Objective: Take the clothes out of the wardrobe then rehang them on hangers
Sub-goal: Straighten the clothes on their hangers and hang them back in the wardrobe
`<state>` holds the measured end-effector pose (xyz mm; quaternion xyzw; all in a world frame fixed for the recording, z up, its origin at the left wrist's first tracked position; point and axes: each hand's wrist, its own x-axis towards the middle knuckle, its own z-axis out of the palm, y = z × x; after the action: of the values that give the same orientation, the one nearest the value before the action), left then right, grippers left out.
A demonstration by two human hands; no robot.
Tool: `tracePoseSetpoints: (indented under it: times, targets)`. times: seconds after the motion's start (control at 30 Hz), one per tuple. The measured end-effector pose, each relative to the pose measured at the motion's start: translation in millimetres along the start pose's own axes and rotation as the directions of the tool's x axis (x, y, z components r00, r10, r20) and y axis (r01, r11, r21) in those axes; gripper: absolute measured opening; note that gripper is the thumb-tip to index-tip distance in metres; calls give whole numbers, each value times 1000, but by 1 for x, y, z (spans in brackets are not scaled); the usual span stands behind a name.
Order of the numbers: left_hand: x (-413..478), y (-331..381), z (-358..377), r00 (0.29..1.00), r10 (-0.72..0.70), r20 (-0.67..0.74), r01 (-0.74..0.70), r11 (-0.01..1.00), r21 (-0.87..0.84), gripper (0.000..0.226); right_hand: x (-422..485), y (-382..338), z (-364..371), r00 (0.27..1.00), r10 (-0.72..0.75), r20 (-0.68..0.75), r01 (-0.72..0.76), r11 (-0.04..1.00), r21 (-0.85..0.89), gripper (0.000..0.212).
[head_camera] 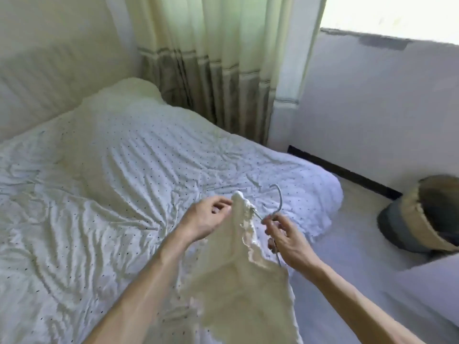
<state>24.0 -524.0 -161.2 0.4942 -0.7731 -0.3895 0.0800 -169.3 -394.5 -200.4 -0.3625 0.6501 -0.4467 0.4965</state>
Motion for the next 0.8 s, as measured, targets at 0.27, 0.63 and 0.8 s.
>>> tracePoseSetpoints:
  times: [0.27,0.63,0.8]
  targets:
    - [70,283,85,754,639,154,-648,761,13,37,-43,-23,-192,898,-237,-371,145,955,-260,16]
    - [110,434,276,308,697,647,-910,414,-12,59,-141,53,-318,503,-21,-864,-412,873,-260,22]
    - [70,470,352,15,667,745,-956,228,-184,53,-226,117,-301,198,135,-971,-812,578,-85,58]
